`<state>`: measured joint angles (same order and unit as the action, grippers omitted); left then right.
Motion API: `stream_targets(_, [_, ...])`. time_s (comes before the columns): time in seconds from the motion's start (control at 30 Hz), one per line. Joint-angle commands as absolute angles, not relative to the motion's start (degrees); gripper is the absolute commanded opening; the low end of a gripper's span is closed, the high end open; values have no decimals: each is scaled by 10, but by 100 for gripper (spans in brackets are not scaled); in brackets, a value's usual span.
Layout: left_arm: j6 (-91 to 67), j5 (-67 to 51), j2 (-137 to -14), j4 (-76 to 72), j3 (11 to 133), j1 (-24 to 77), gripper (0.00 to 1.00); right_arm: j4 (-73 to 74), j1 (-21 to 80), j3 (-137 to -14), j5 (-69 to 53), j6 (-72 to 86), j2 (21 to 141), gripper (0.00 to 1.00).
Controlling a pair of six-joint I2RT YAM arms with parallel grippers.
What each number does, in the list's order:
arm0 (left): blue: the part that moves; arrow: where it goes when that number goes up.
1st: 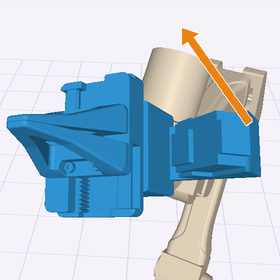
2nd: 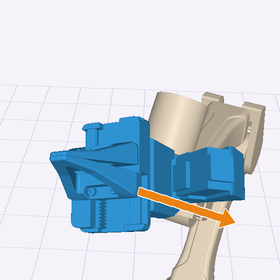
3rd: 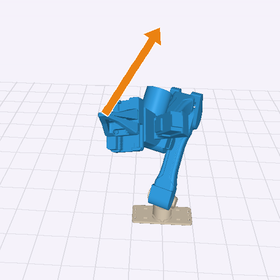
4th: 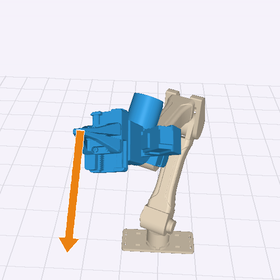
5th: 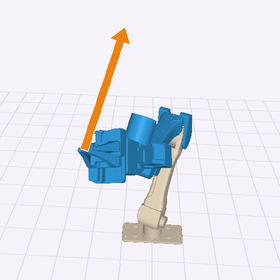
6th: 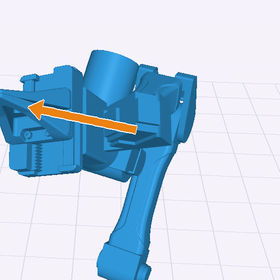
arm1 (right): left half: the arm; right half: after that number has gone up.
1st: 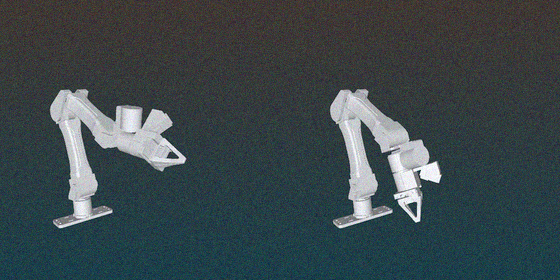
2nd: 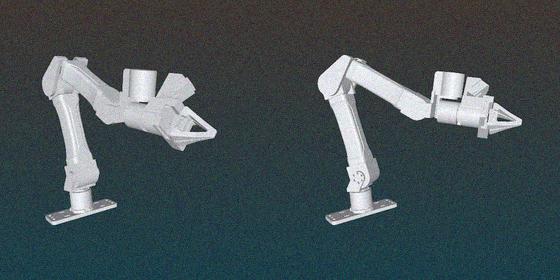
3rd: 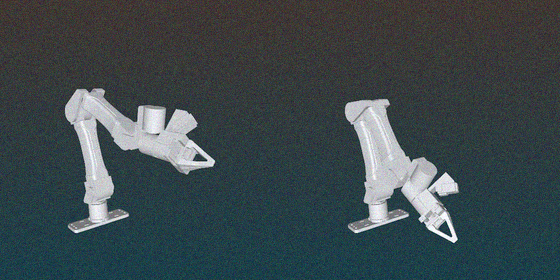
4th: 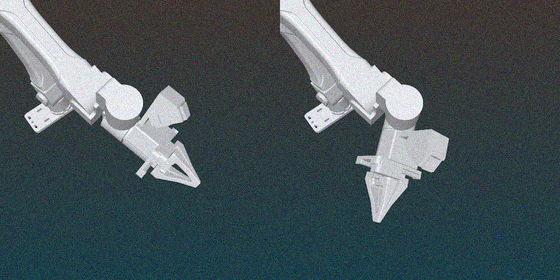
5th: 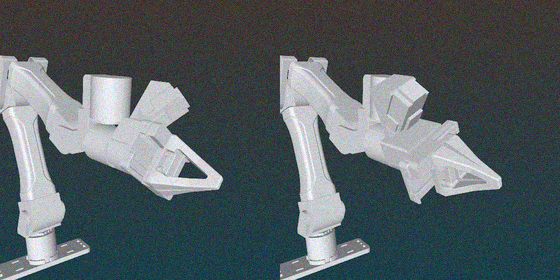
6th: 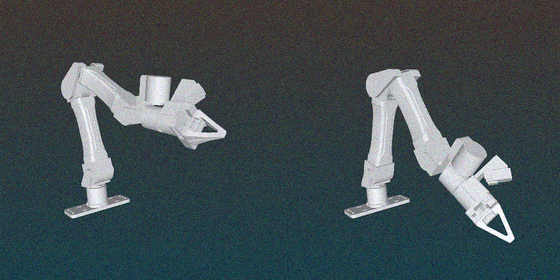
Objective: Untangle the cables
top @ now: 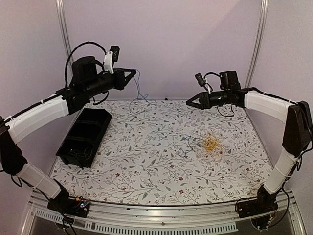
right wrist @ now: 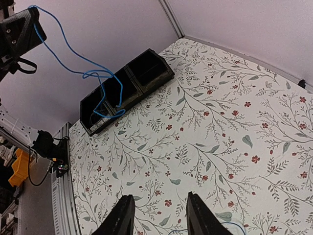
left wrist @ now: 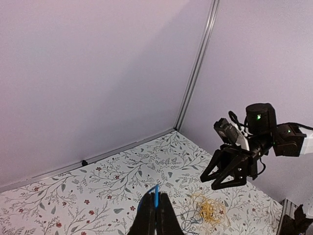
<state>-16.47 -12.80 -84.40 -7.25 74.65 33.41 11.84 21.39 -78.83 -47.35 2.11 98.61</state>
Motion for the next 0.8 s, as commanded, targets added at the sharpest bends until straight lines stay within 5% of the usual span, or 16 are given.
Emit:
stream_targets(0.0, [-149,-65,-818,24,743,307,0,128,212,-824,-488,7,990,44])
stream_targets(0.77, [-92,83,-701,302,716,152,0,162,211,-790,-453,-46,981,44])
